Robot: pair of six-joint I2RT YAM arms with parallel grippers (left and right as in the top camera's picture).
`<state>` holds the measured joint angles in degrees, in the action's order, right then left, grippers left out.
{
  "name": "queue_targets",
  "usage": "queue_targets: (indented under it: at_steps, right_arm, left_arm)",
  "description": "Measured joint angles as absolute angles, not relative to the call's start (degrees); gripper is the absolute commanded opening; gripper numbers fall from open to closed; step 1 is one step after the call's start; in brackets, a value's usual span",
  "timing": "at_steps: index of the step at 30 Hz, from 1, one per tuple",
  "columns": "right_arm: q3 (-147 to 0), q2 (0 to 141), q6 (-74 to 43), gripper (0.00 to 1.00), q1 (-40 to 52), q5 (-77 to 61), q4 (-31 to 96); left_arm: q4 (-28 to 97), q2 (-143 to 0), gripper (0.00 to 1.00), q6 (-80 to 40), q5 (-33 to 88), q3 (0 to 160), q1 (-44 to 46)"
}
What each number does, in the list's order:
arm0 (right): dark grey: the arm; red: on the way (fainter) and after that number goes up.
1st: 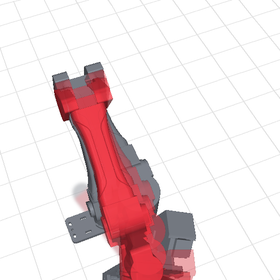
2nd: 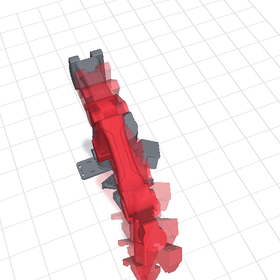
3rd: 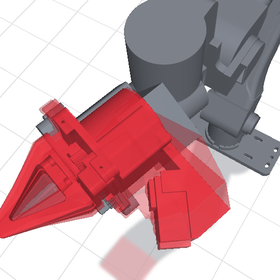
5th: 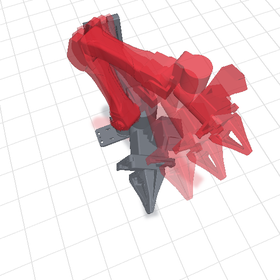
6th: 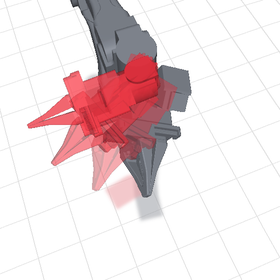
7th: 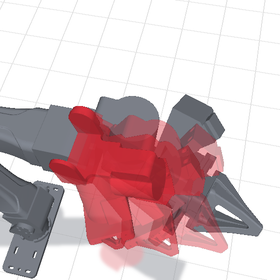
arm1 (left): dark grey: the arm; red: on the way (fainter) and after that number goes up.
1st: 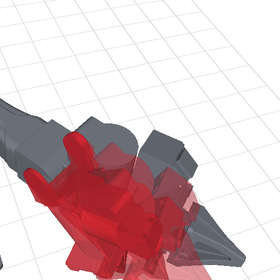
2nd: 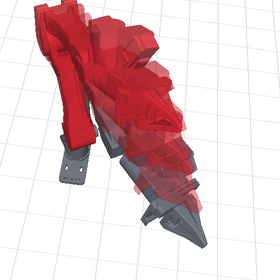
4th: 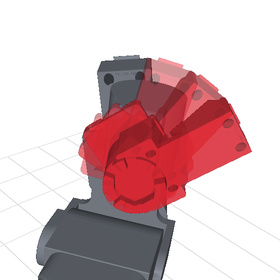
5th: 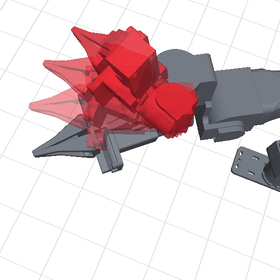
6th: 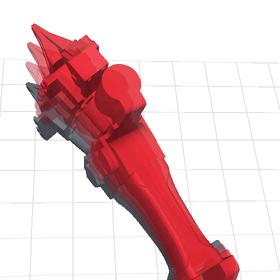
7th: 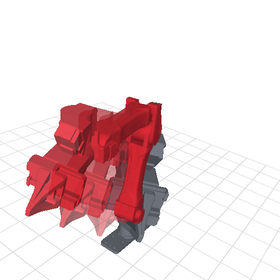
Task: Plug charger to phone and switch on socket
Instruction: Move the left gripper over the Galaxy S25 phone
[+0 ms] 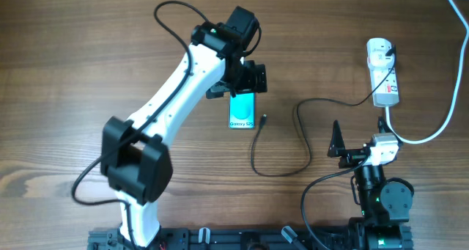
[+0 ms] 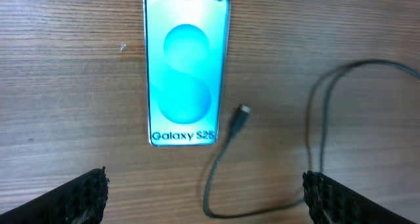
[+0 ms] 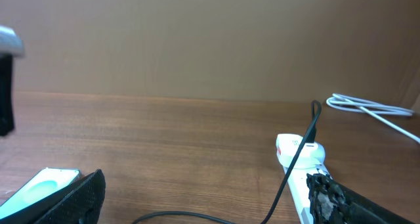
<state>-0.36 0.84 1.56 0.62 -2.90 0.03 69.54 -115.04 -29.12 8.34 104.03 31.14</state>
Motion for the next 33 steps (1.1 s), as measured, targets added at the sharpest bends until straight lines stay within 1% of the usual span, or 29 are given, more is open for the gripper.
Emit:
queue_targets:
  at_steps: [4,10,16,33]
  right_arm:
    - [-0.36,0.84,1.56,1.0,0.62,-2.92,0.05]
    - [-0.36,0.84,1.56,1.0,0.62,-2.92,0.05]
    - [-0.36,0.84,1.56,1.0,0.62,-2.9,0.05]
    - [-0.36,0.84,1.56,1.0,0.62,-2.92,0.03]
  left_arm:
    - [66.78,-120.44,1.0,-29.52,7.25,104.03,31.42]
    - [64.42,-124.55,1.0,-29.71,1.63,104.03,33.06]
    - [62.67,-129.56,1.0,-29.71,1.3,104.05,33.71]
    - [61.41,-129.78,1.0,-29.43,0.64,104.05,33.76]
